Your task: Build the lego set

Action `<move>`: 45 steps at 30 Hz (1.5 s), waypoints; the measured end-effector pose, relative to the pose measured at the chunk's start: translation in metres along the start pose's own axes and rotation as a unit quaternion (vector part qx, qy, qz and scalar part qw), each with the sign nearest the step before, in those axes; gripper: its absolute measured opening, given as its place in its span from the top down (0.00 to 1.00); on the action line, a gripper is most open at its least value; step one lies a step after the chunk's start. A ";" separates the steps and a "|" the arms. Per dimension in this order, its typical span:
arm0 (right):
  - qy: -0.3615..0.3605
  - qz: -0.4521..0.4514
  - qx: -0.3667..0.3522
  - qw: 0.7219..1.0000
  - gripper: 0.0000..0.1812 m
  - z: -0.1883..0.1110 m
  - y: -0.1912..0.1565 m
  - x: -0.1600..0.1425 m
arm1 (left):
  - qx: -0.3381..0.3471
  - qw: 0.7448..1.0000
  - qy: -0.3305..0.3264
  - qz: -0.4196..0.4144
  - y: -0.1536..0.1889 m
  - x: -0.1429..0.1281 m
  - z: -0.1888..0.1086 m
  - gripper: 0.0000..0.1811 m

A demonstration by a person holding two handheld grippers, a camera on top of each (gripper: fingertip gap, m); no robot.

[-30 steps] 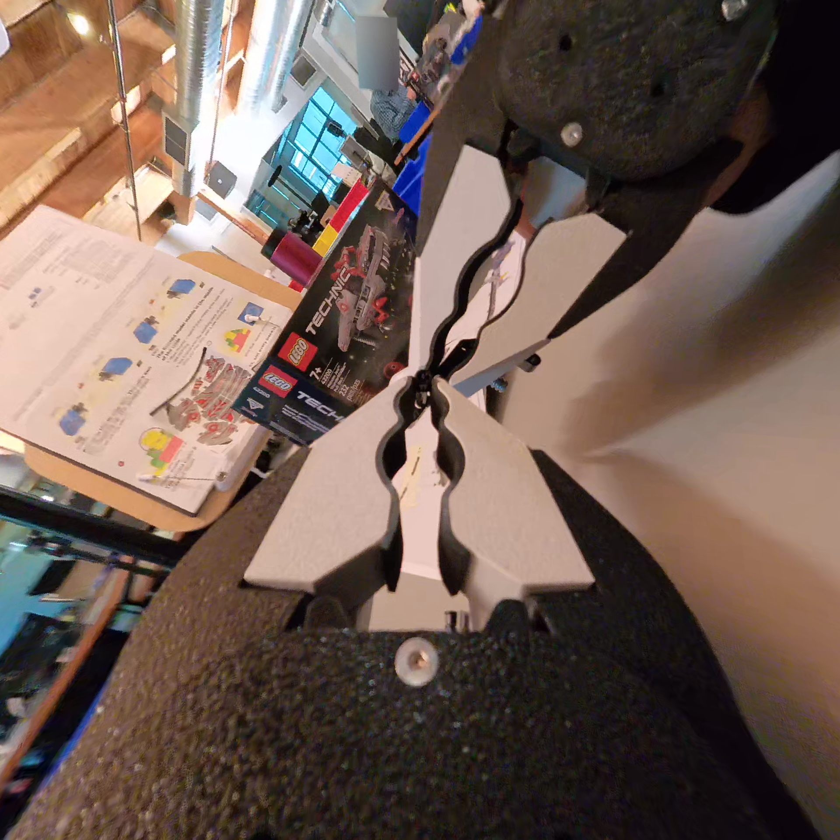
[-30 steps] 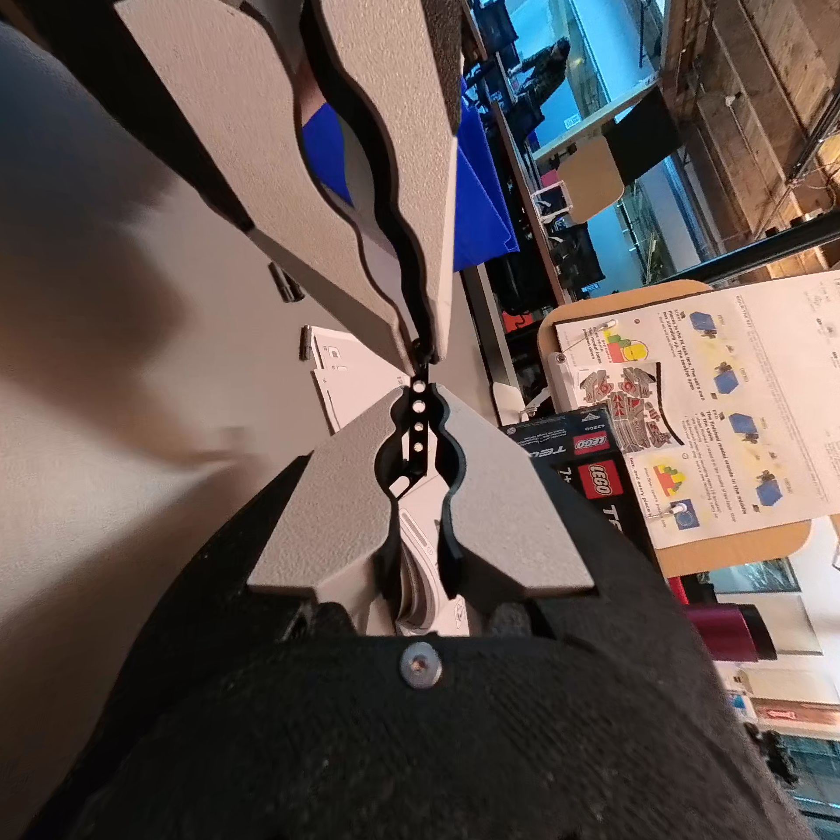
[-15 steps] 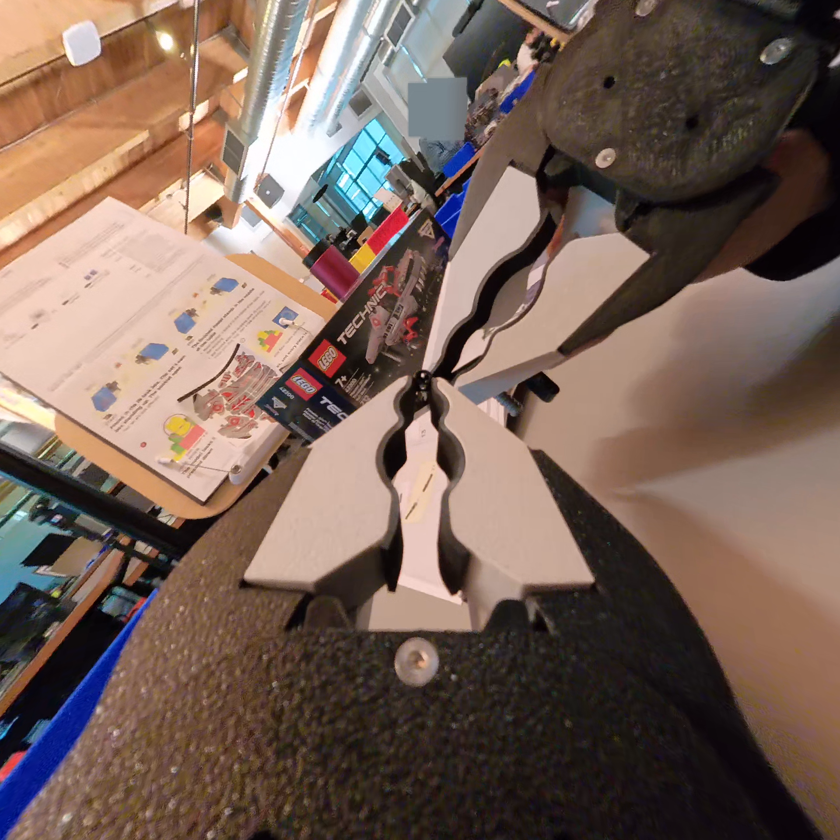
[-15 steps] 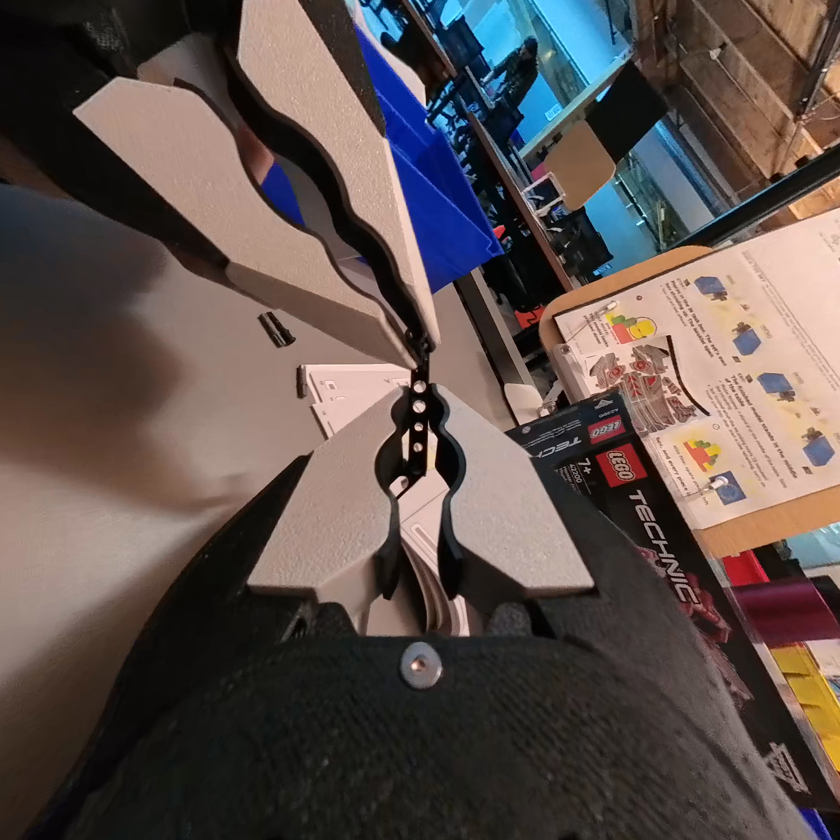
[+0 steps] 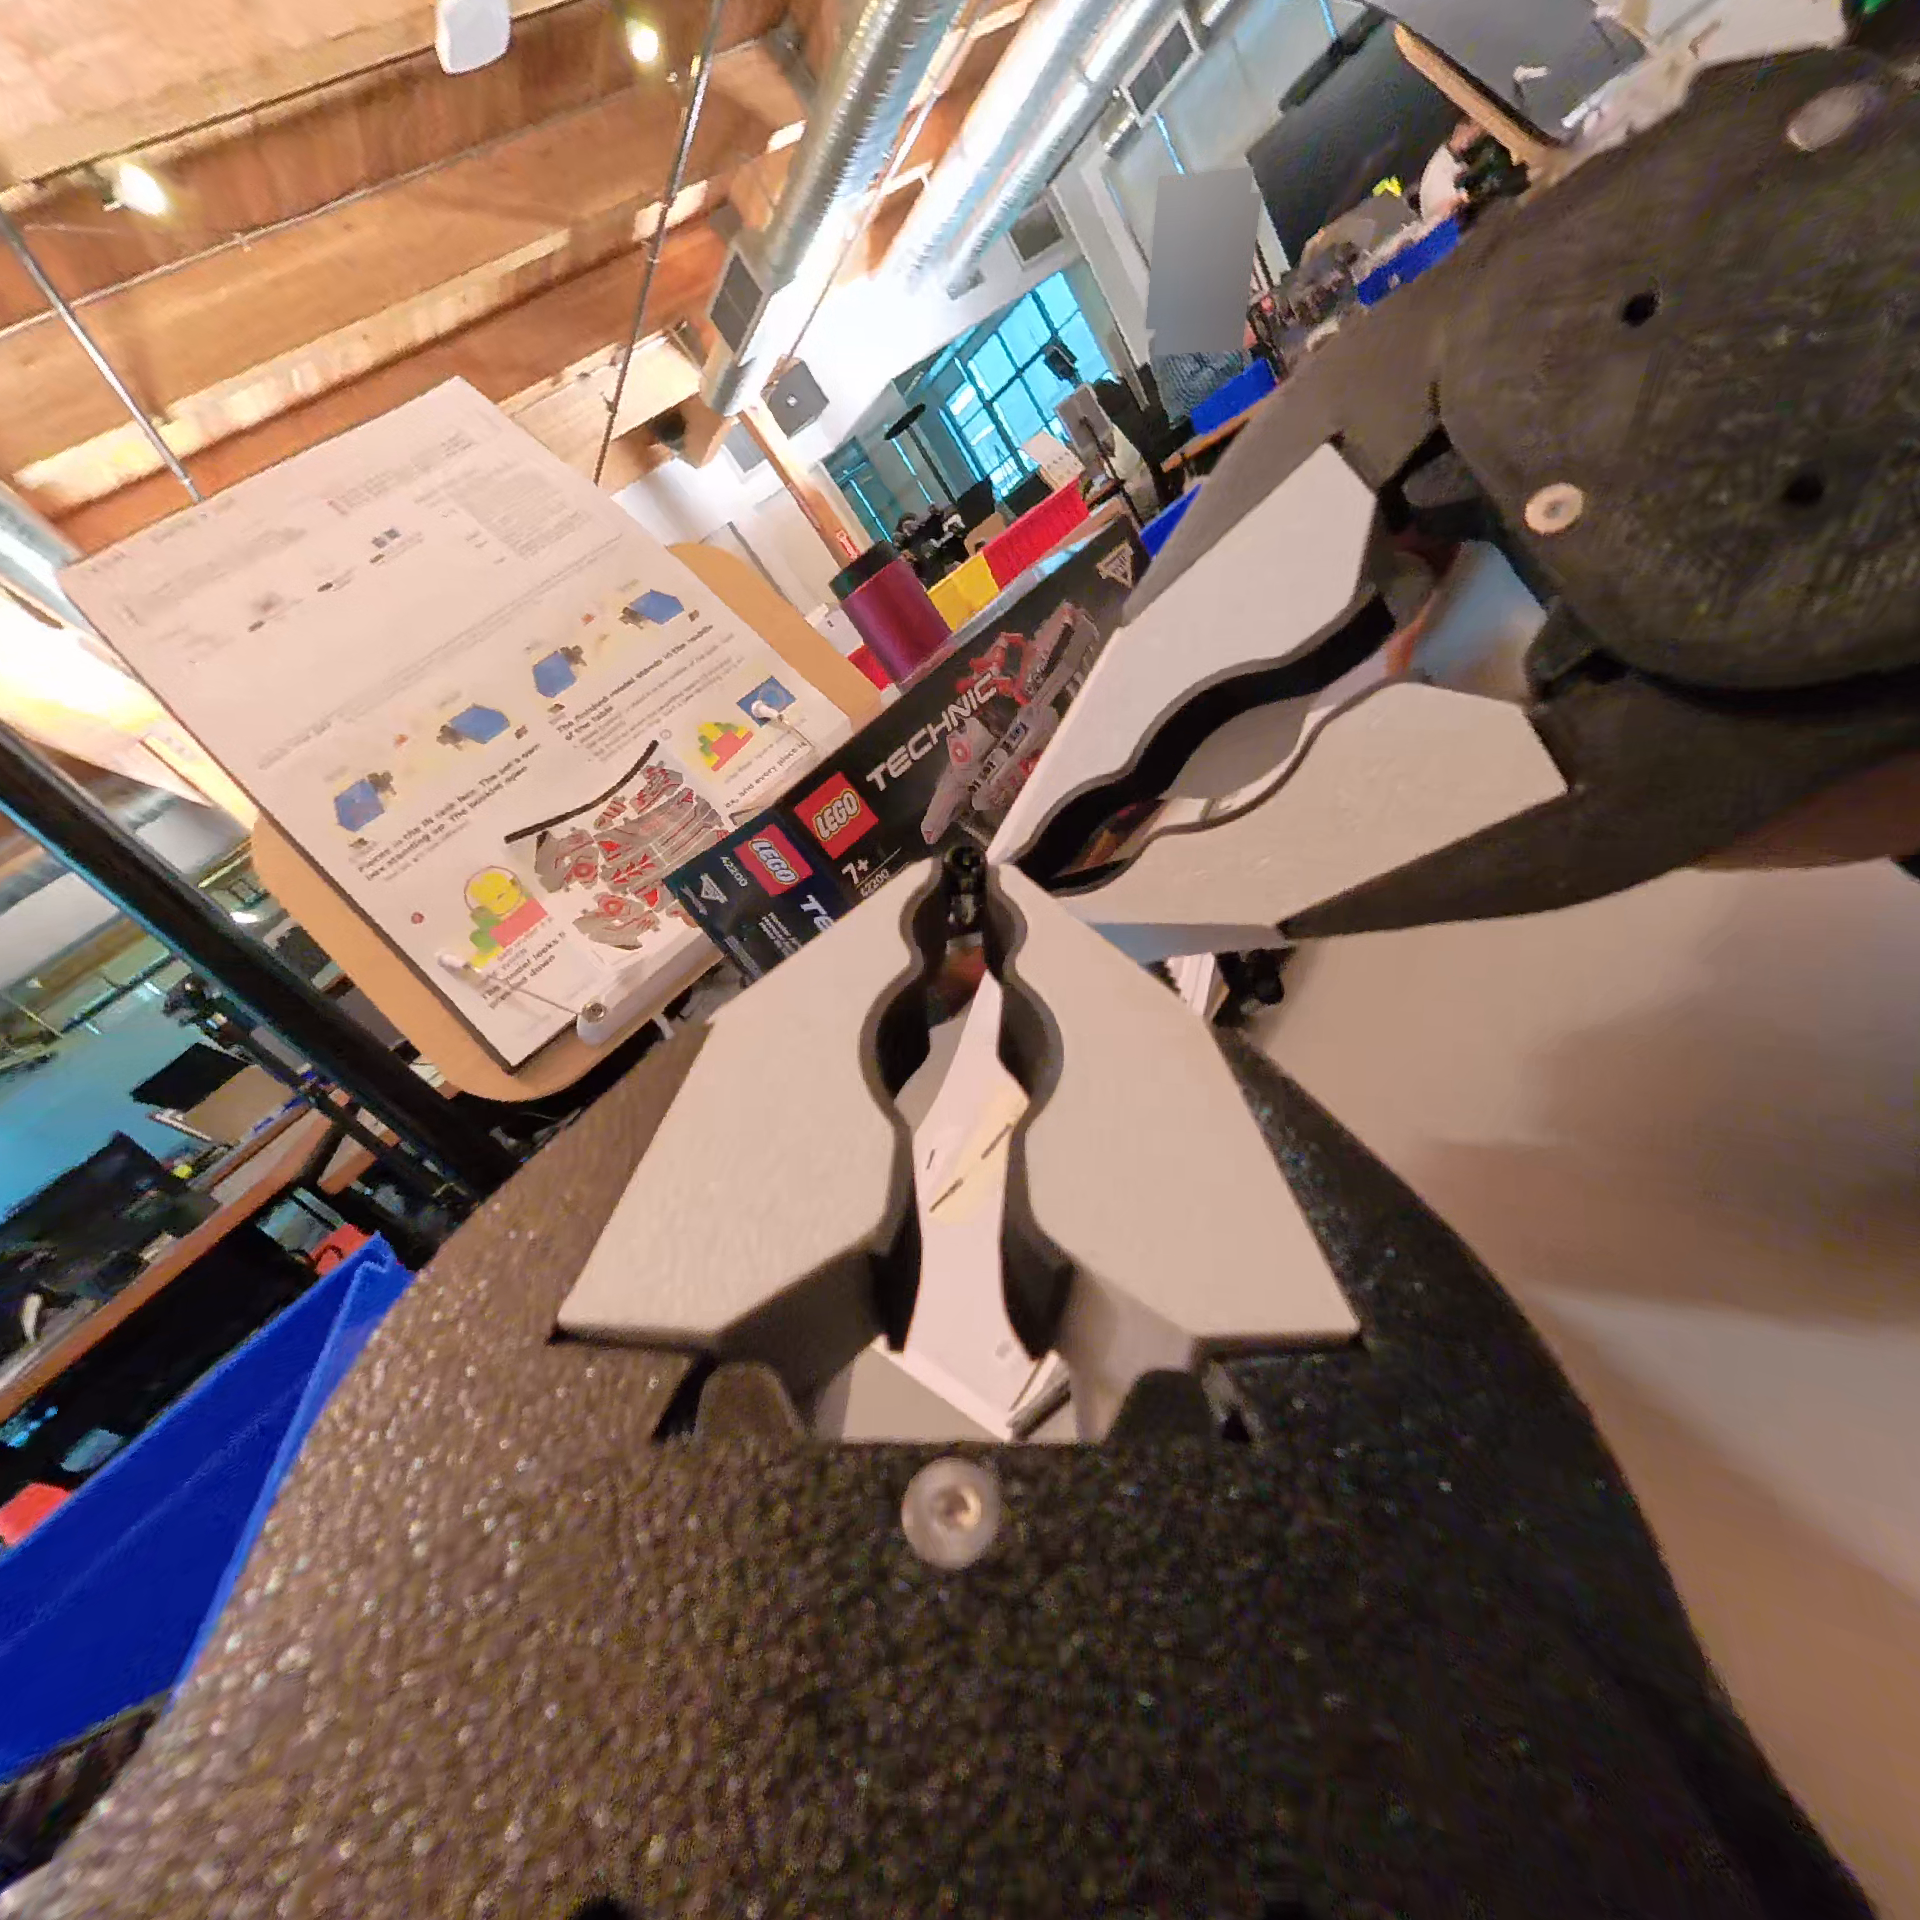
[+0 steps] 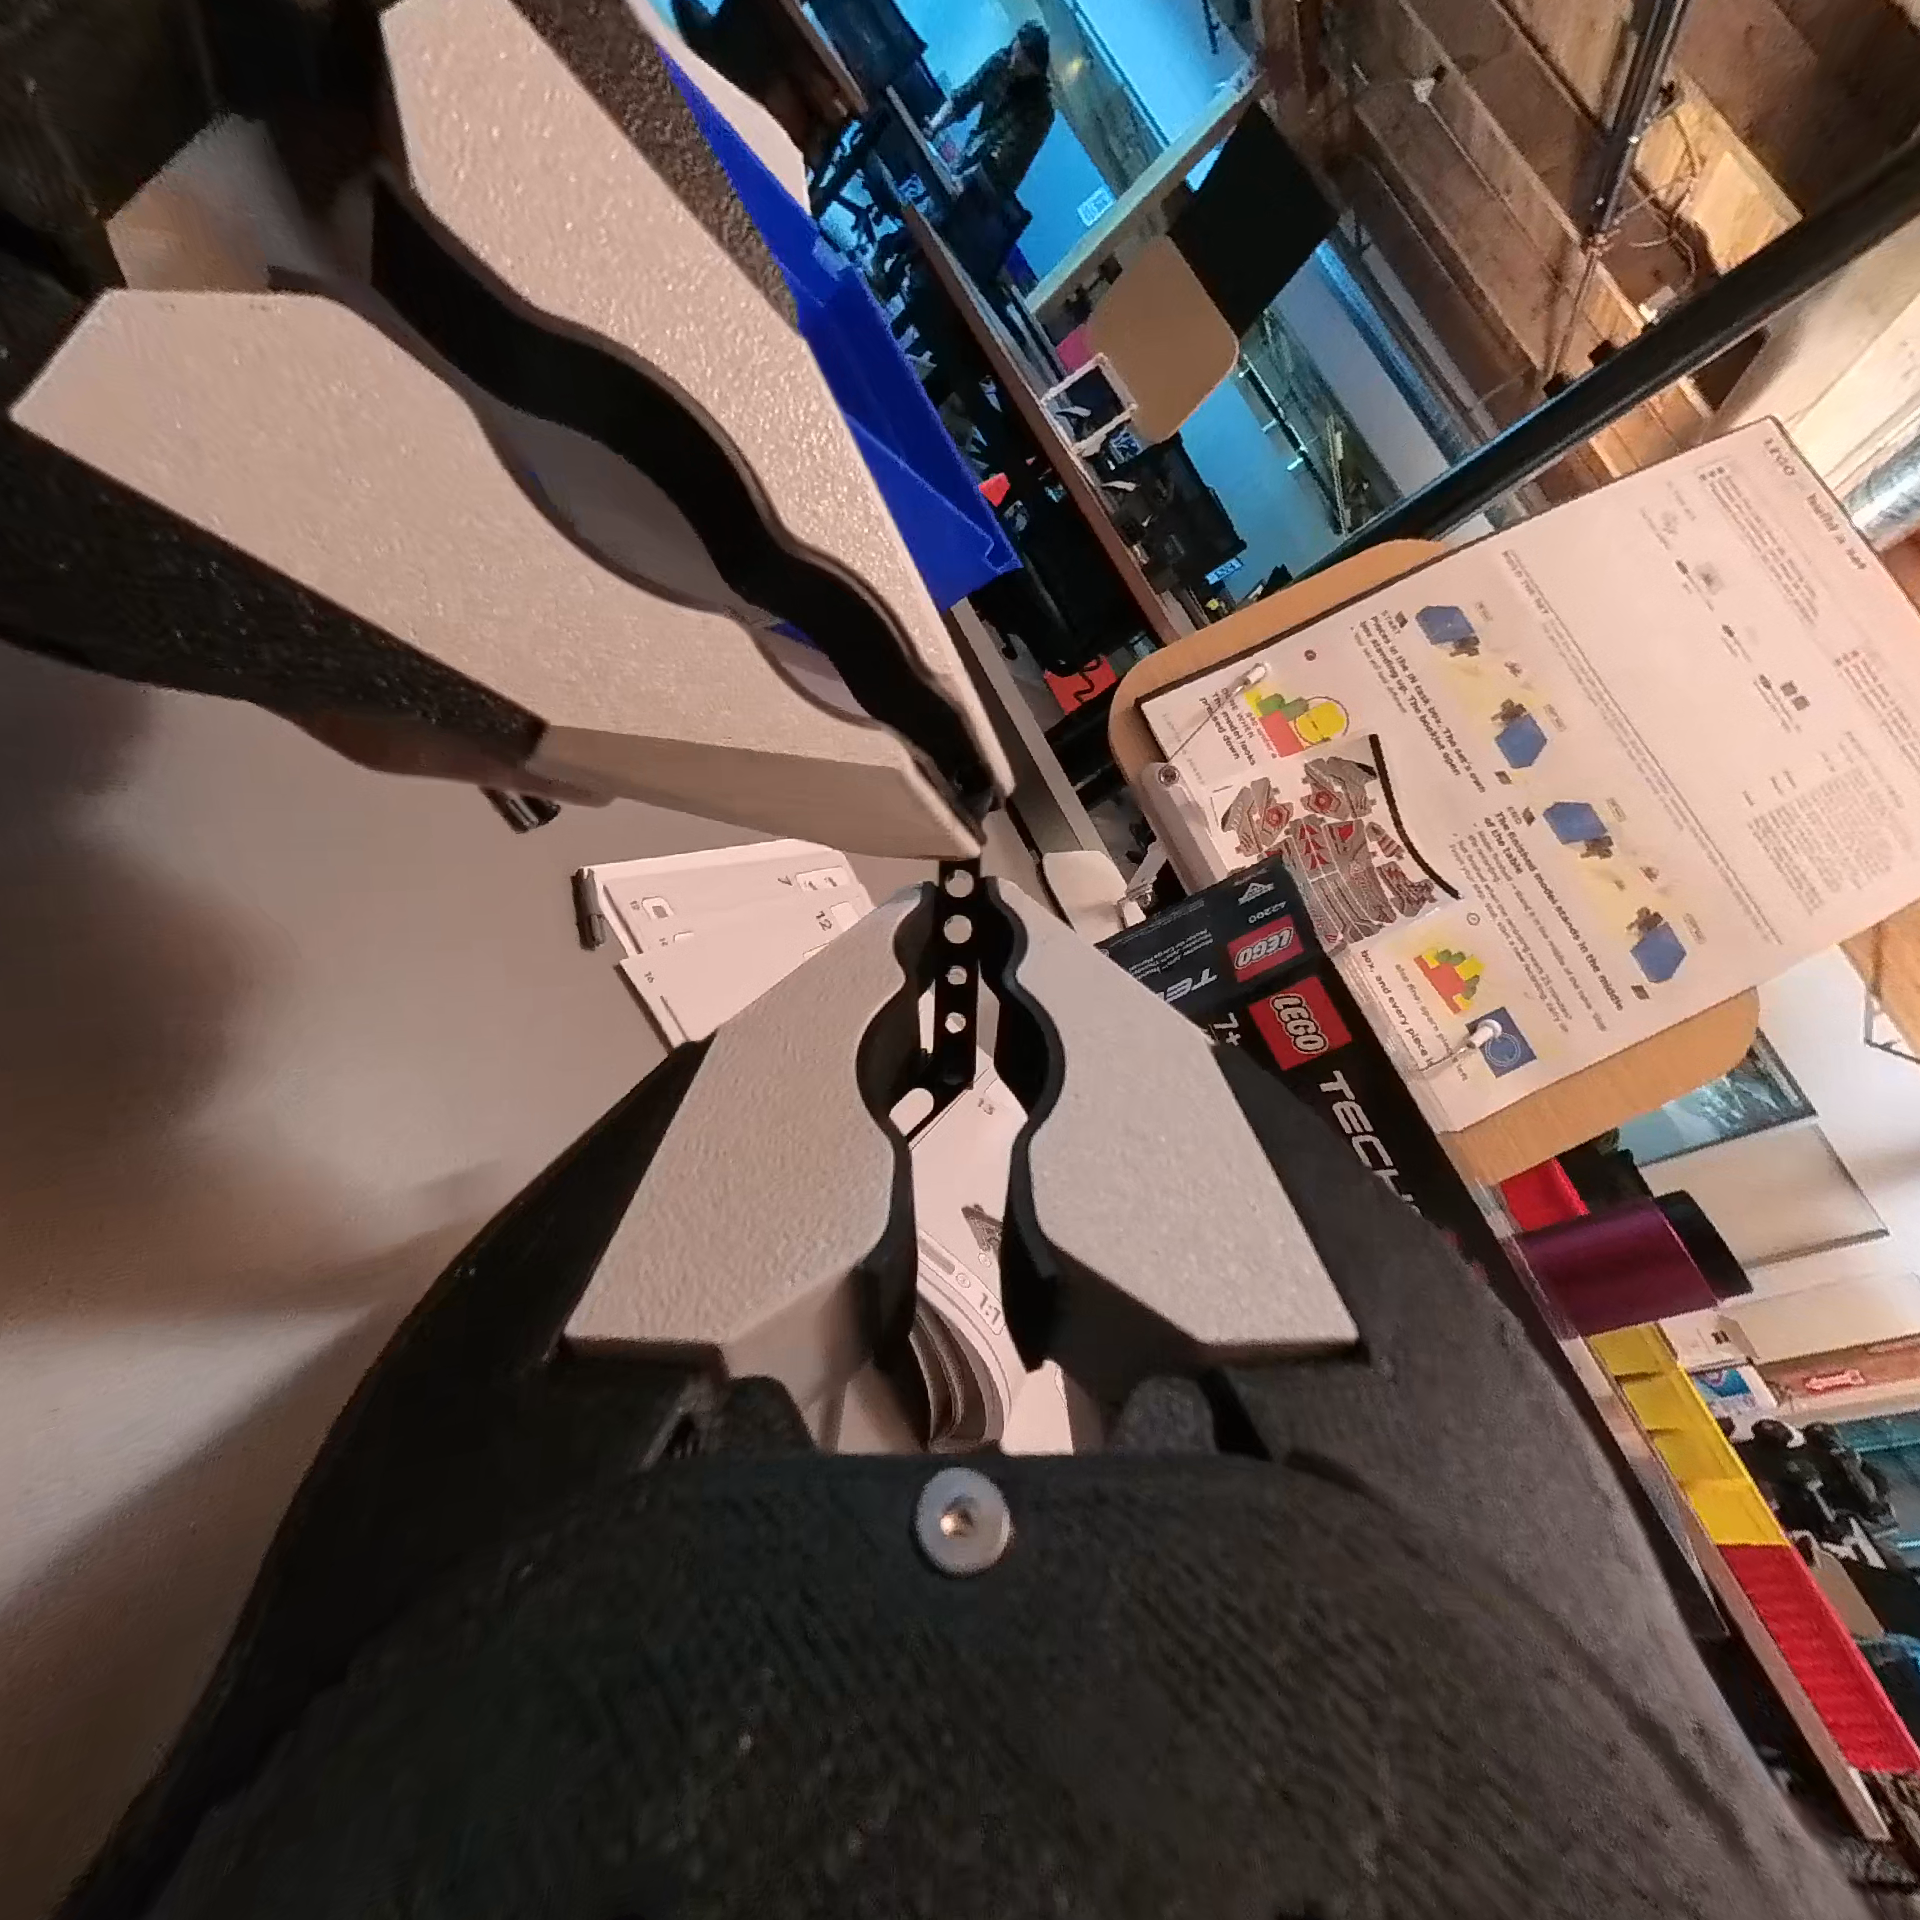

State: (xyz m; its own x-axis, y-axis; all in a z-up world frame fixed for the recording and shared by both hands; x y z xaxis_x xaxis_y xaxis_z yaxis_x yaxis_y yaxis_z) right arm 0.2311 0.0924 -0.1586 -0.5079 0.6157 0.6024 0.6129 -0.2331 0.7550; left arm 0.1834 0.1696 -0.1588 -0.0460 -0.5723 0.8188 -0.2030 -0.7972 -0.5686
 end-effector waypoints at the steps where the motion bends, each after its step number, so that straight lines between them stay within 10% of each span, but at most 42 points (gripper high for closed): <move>1: 0.000 0.005 -0.002 1.000 0.98 0.000 0.001 0.001 | 0.002 1.000 0.002 -0.008 0.000 0.001 0.000 0.98; 12: 0.001 0.044 0.008 0.999 0.97 -0.002 0.001 0.008 | 0.073 0.991 -0.009 0.112 0.004 0.007 -0.003 0.98; 45: 0.036 0.094 0.053 0.993 0.97 -0.005 0.003 0.003 | -0.046 0.997 0.060 -0.021 -0.011 -0.002 -0.005 0.98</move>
Point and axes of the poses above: each gripper's, where its closed fingertips meet, z out along the fingers, x out of its top, y = z × x across the jaws, the point moved 8 cm from there along -z, back along the fingers, and after that the axes turned 12 degrees about -y, right-handed, at the moved point
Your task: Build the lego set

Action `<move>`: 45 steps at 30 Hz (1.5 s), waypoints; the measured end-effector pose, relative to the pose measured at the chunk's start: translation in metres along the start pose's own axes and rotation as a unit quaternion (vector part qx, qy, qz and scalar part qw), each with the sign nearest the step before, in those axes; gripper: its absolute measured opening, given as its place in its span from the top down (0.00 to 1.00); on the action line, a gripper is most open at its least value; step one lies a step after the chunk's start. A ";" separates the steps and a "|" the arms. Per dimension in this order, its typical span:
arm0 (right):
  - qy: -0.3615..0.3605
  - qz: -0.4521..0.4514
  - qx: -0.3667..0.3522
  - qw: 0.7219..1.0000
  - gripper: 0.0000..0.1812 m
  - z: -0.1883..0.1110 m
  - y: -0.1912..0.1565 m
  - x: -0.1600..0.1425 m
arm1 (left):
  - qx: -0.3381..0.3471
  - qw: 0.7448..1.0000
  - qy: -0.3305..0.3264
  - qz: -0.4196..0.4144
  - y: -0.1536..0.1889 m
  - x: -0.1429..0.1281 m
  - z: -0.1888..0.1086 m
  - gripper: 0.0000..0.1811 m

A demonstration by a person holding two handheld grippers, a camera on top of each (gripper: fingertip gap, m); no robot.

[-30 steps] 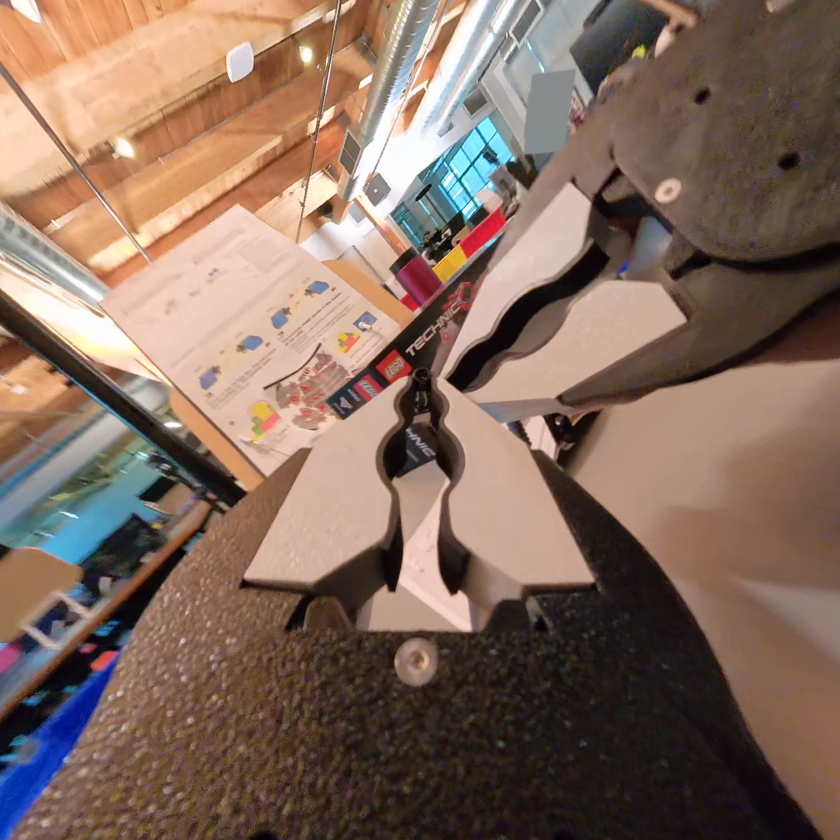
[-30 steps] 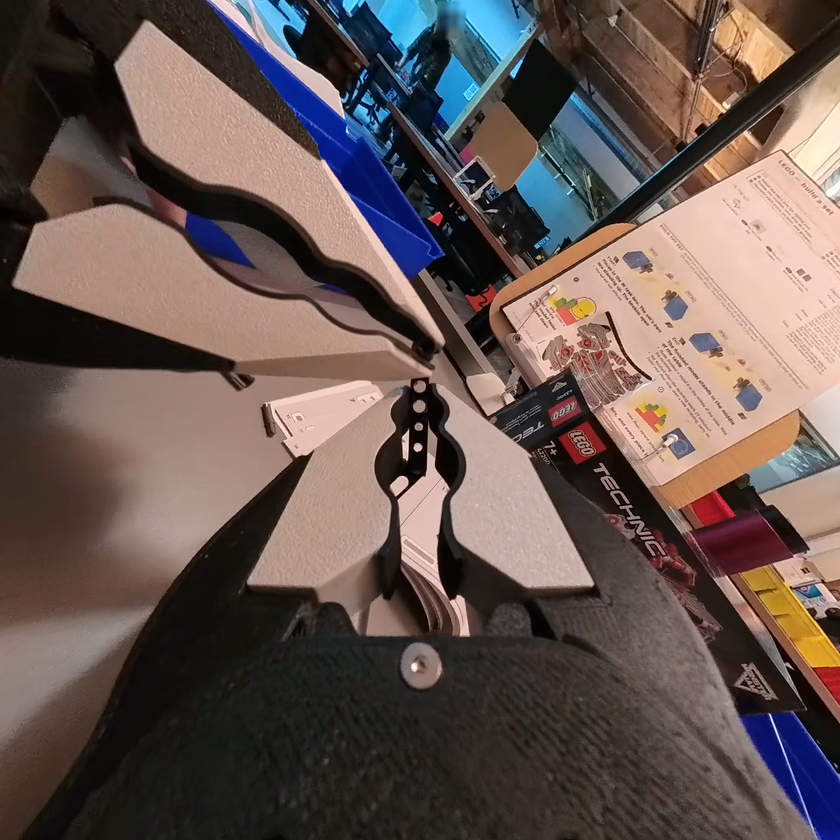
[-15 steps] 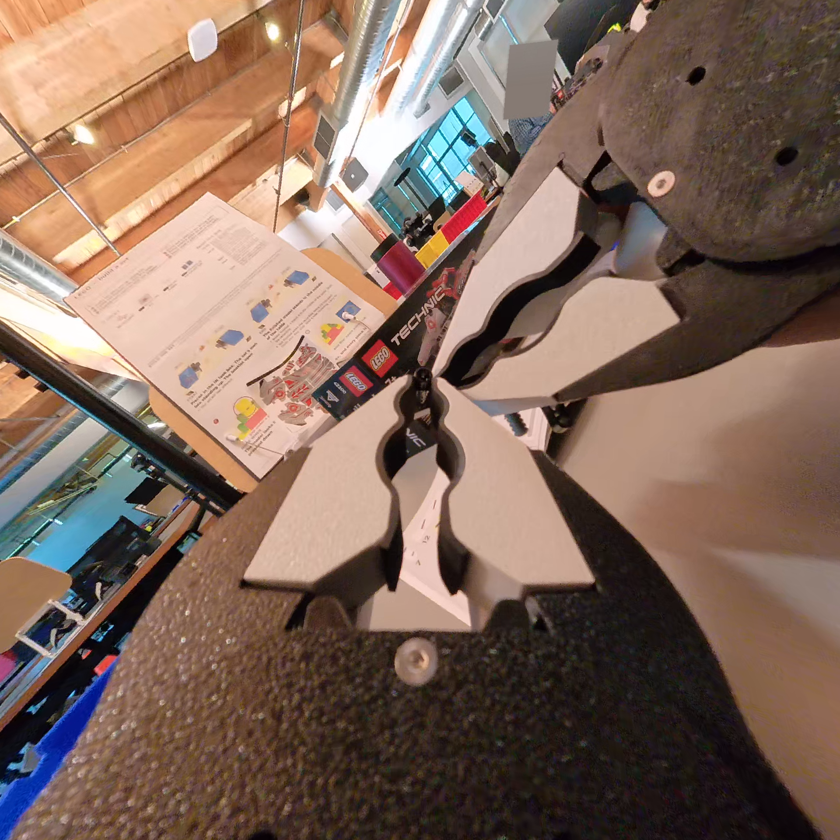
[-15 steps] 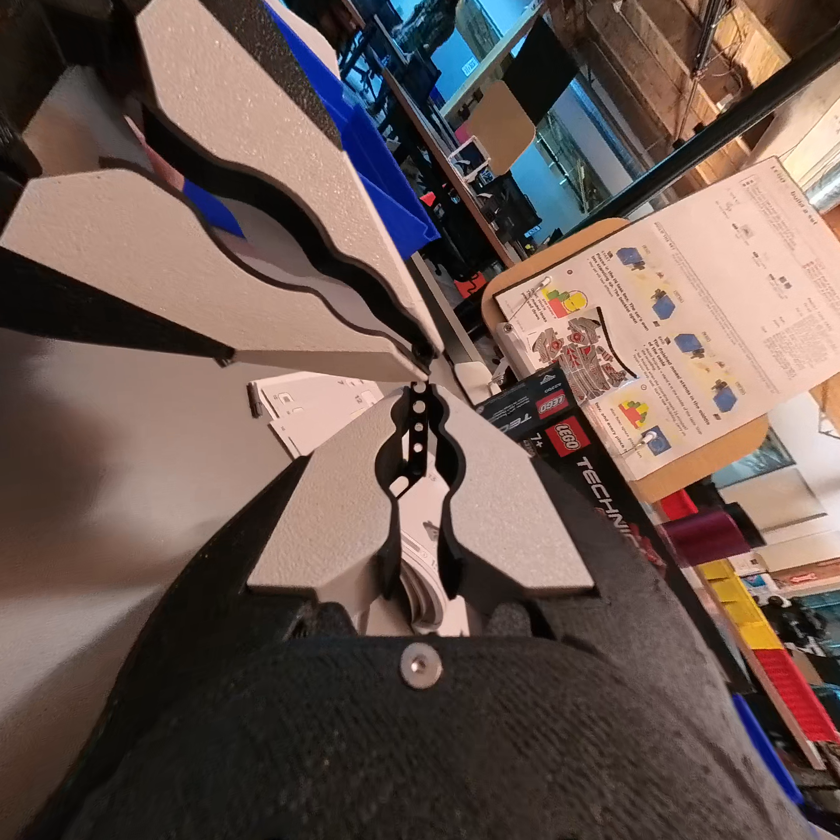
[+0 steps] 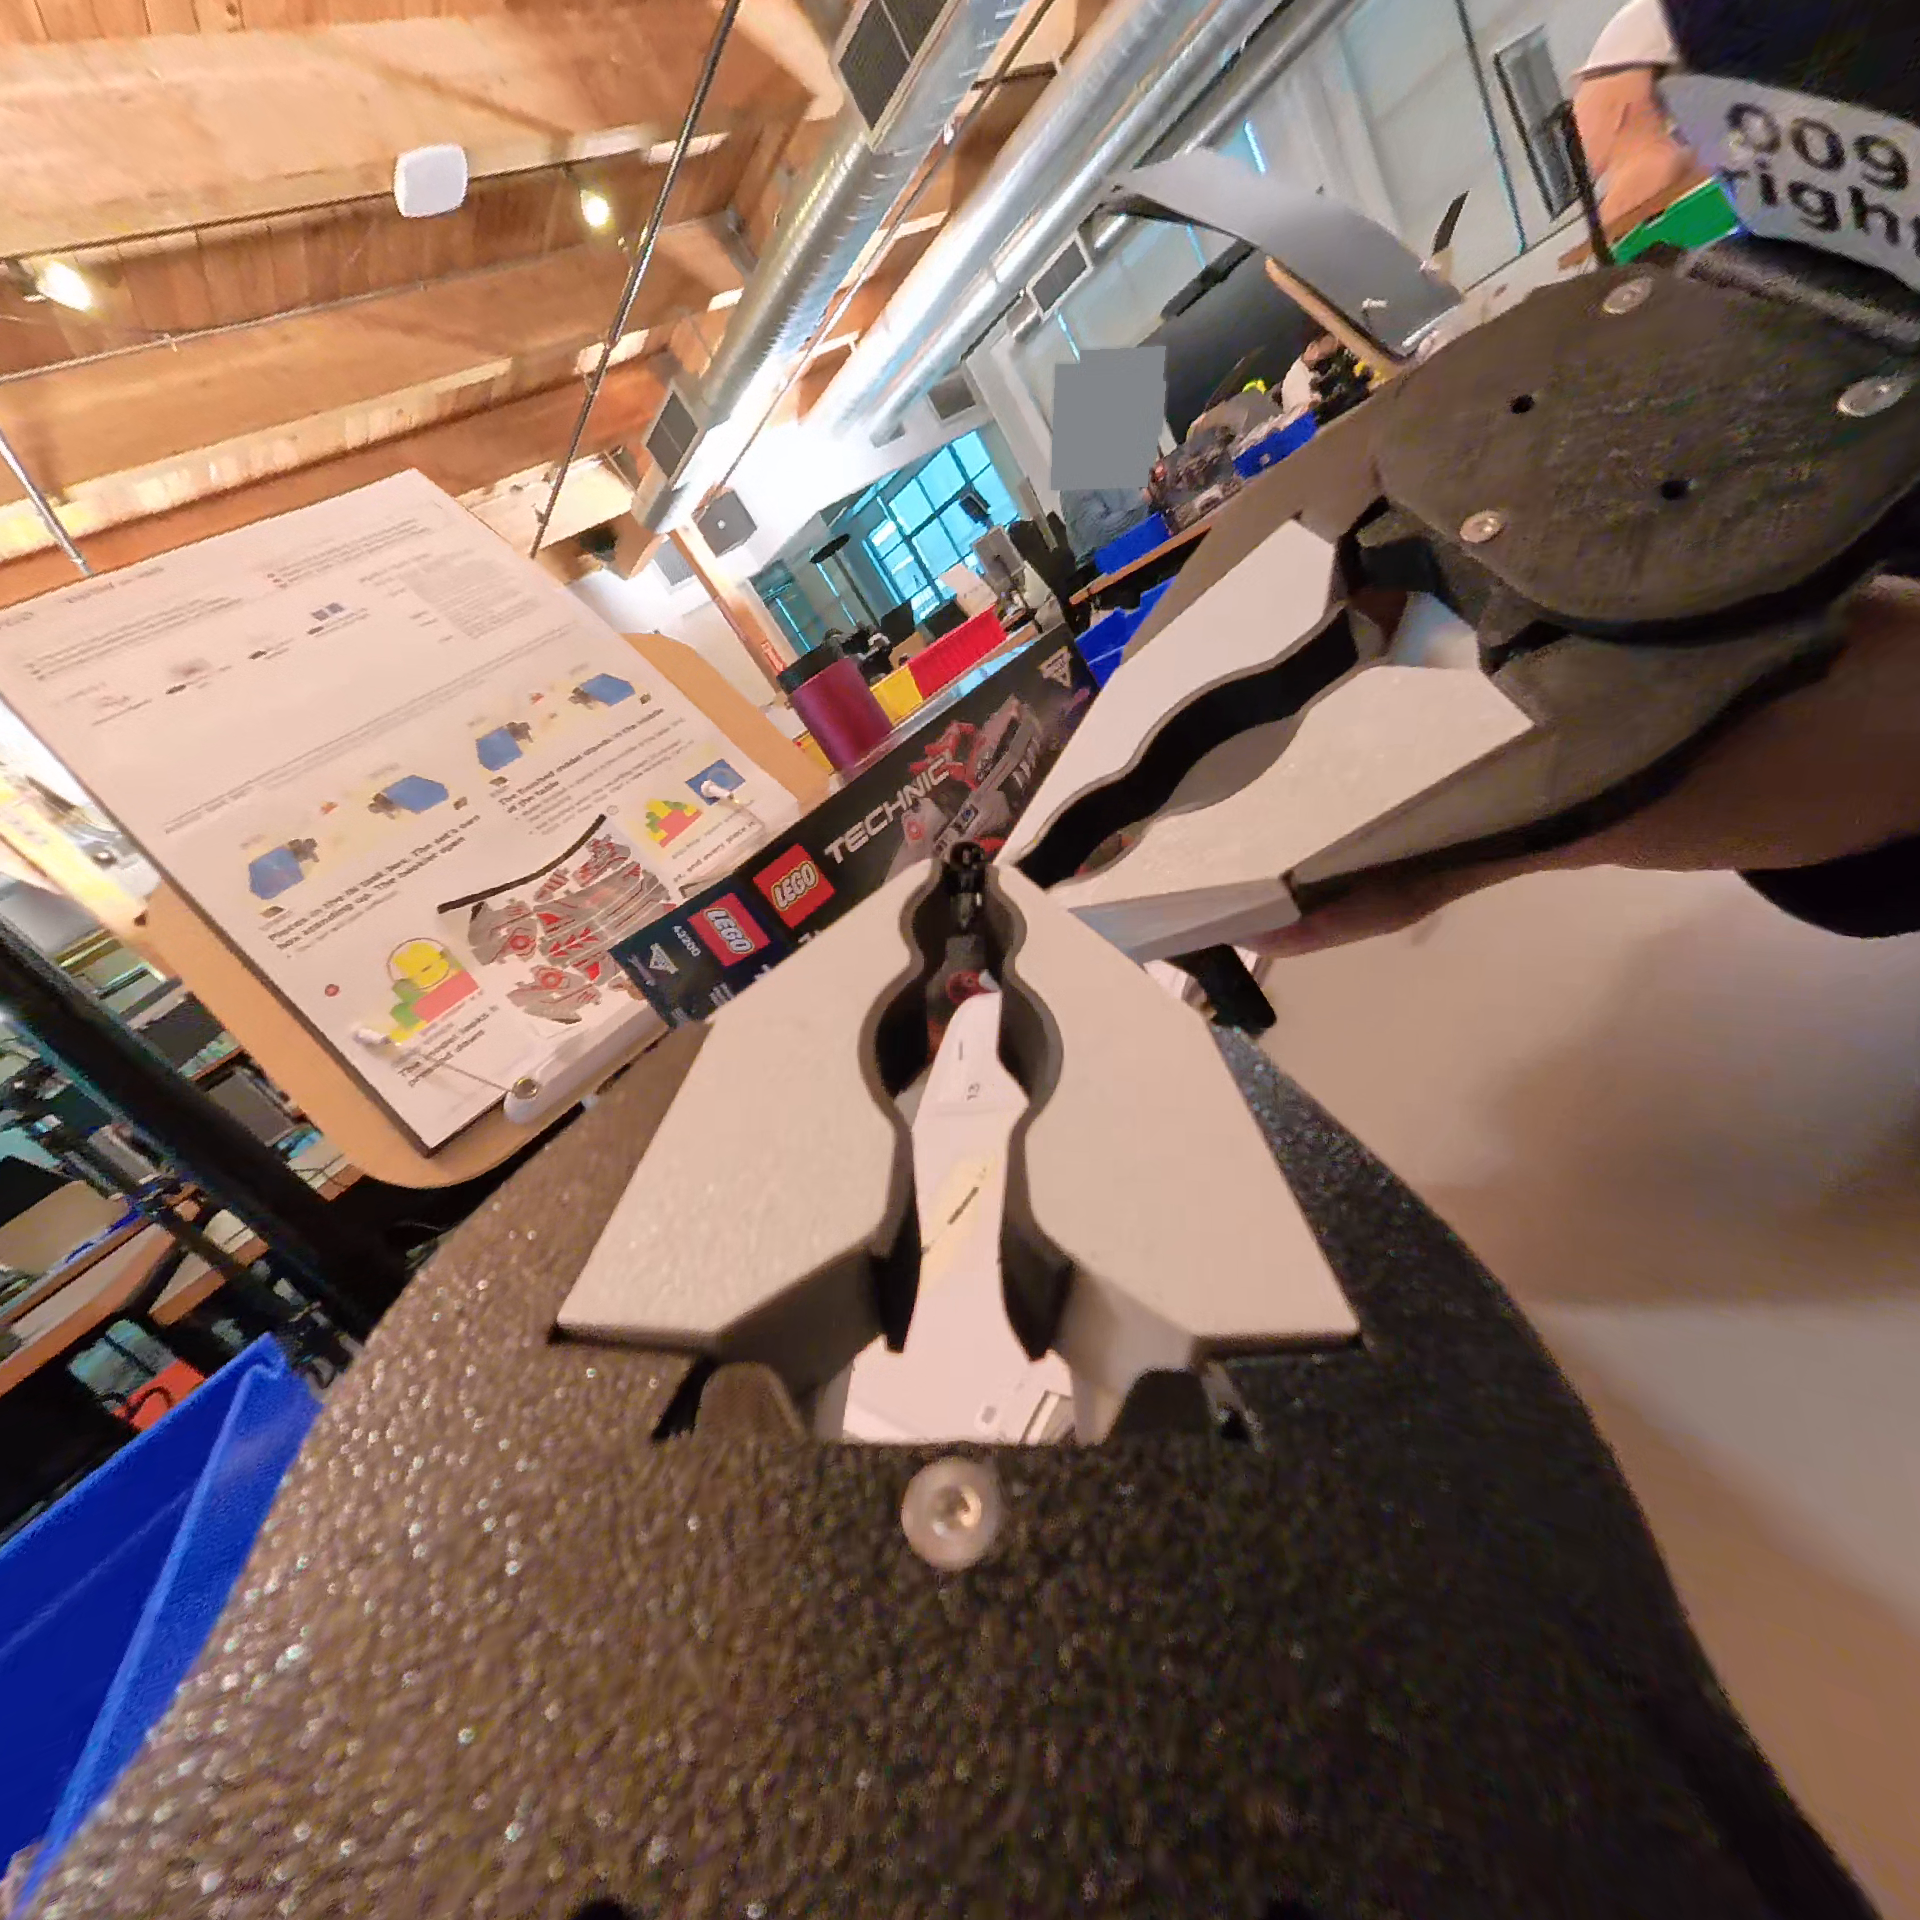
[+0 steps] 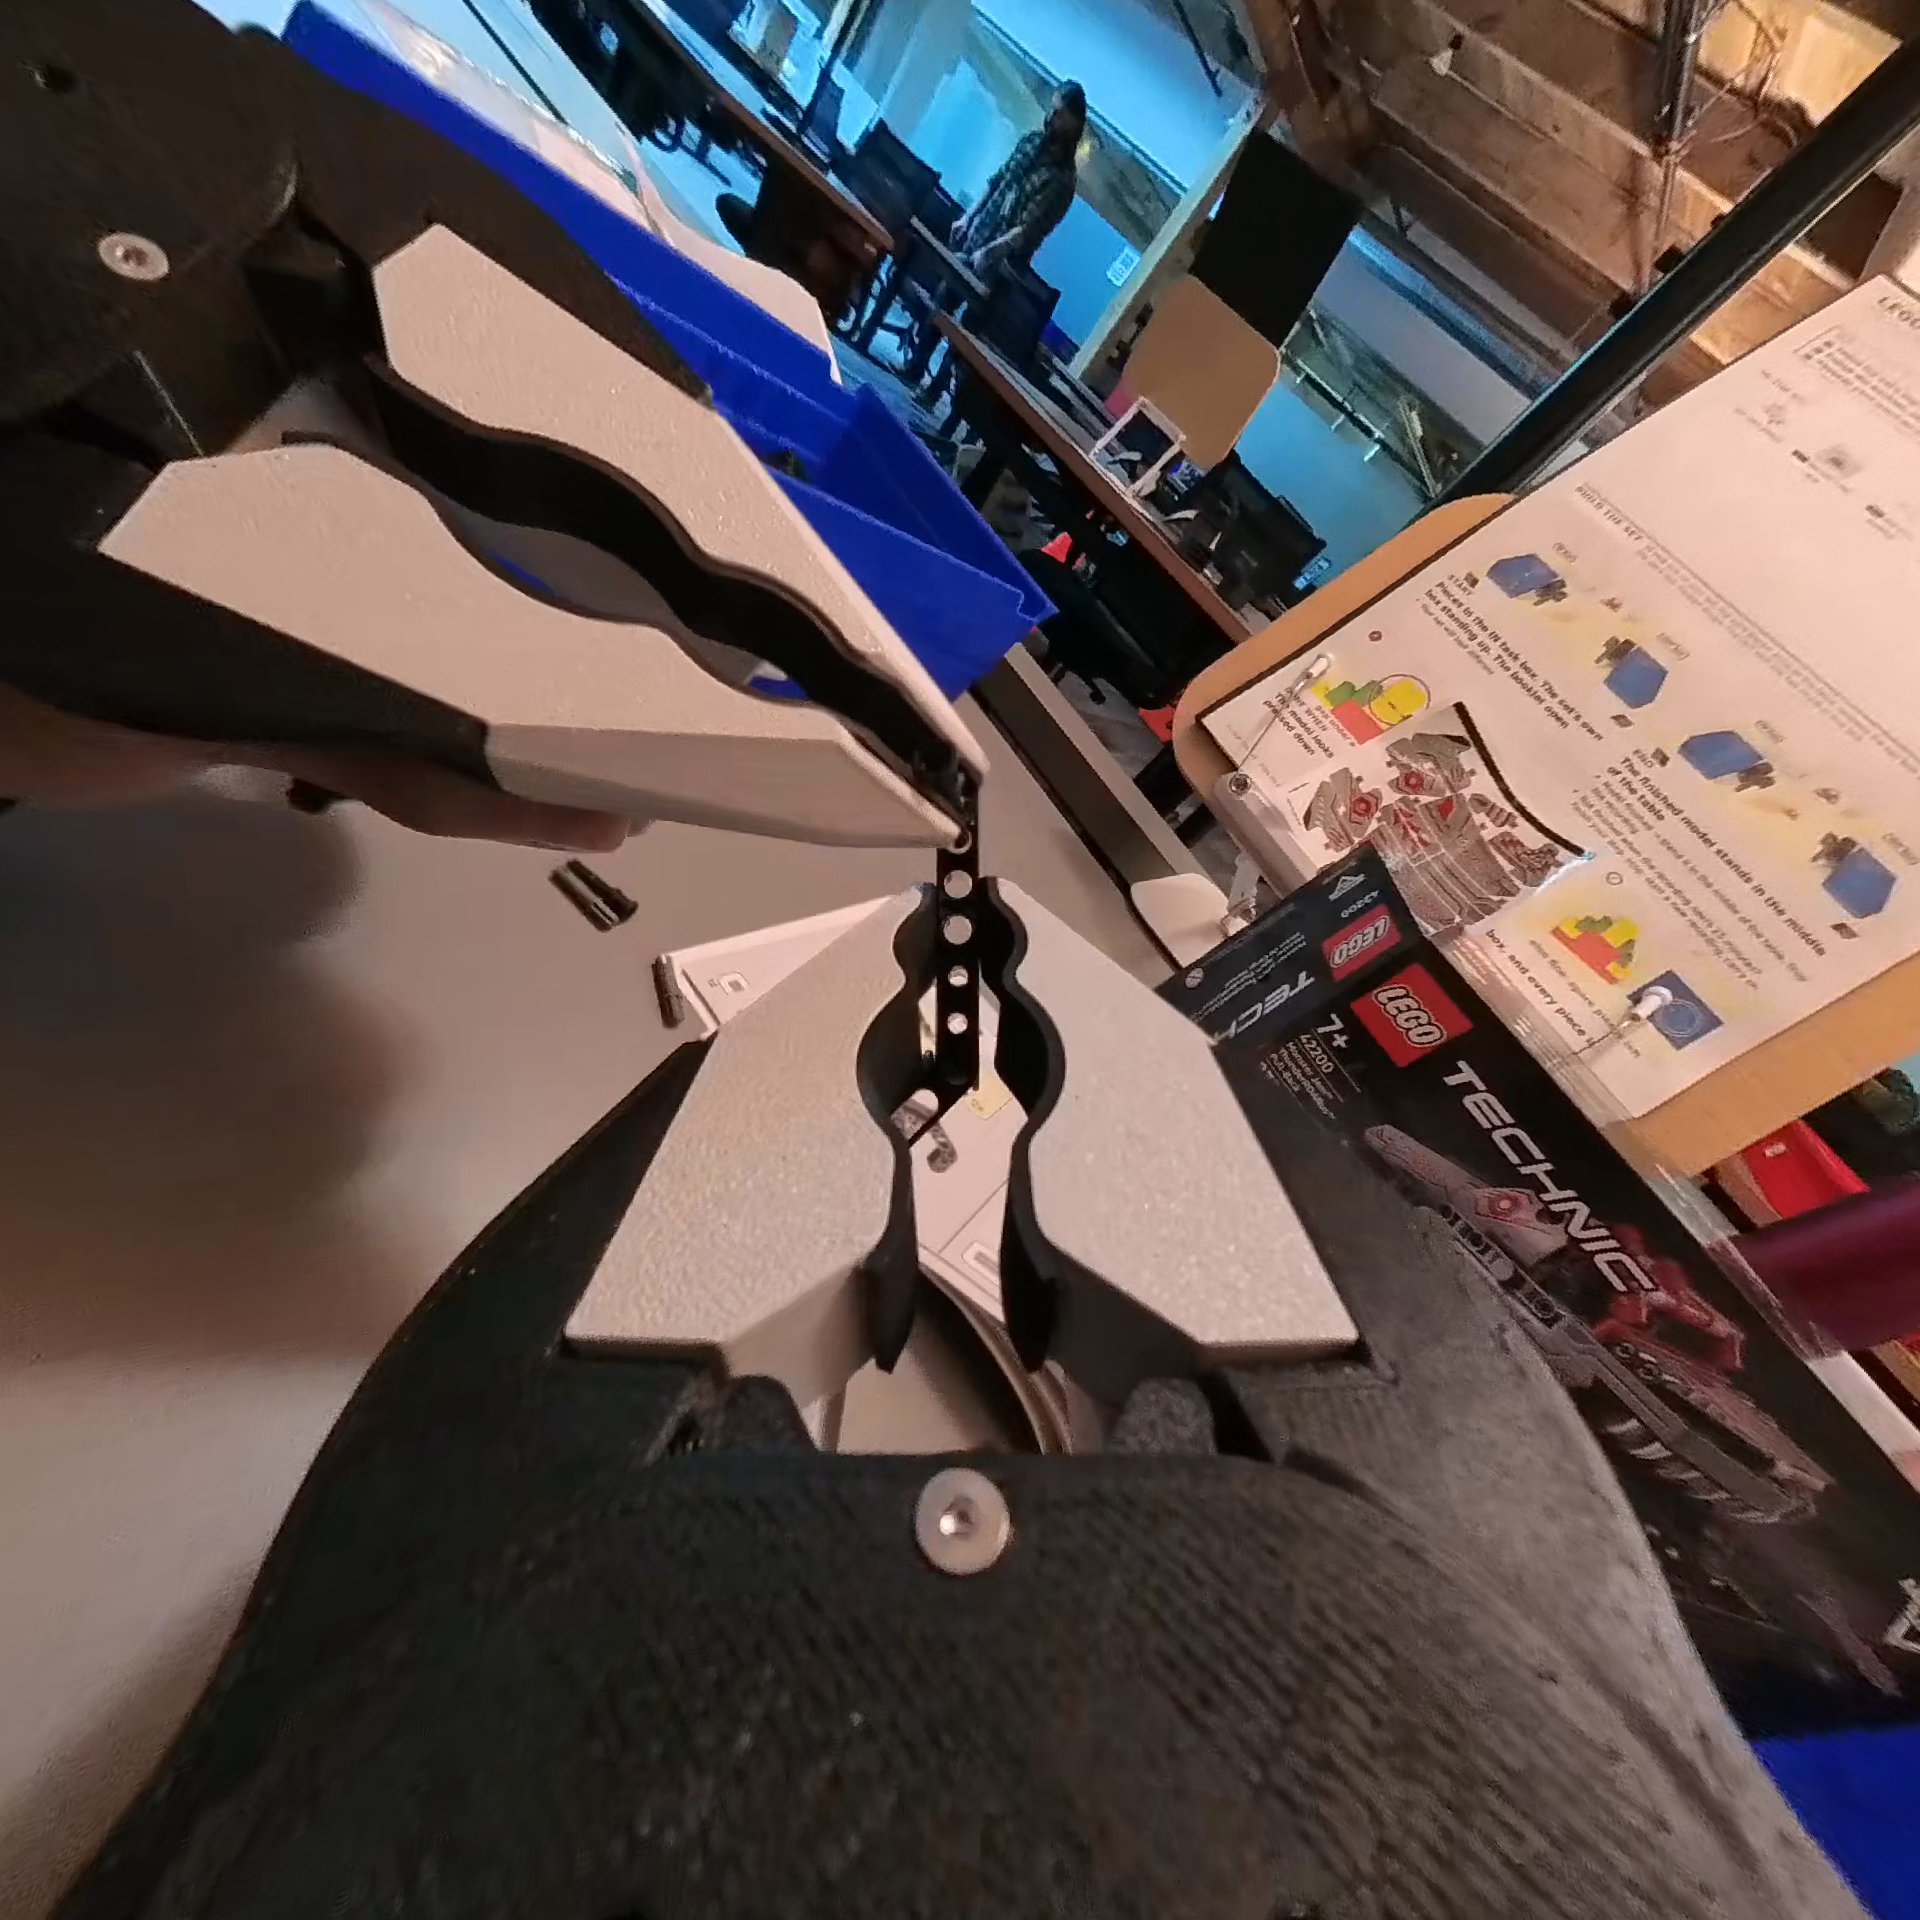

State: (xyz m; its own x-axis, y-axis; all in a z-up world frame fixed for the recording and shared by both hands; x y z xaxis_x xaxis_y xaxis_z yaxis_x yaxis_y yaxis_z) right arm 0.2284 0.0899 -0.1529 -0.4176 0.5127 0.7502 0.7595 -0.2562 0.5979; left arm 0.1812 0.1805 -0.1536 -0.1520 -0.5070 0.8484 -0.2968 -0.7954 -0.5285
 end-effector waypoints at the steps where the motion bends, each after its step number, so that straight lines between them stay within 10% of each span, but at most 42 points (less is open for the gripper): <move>1: 0.001 0.001 -0.002 1.000 0.97 -0.001 0.000 0.000 | -0.002 1.000 0.000 -0.002 -0.001 0.000 0.000 0.98; 45: -0.050 -0.004 0.002 0.999 0.98 0.009 -0.001 -0.013 | -0.024 0.998 -0.048 0.012 0.003 -0.015 0.007 0.97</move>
Point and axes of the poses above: each gripper's, where its closed fingertips meet, z out along the fingers, x out of its top, y = z × x across the jaws, the point moved 8 cm from there along -z, back along the fingers, and after that the axes turned 12 degrees about -y, right-handed, at the moved point
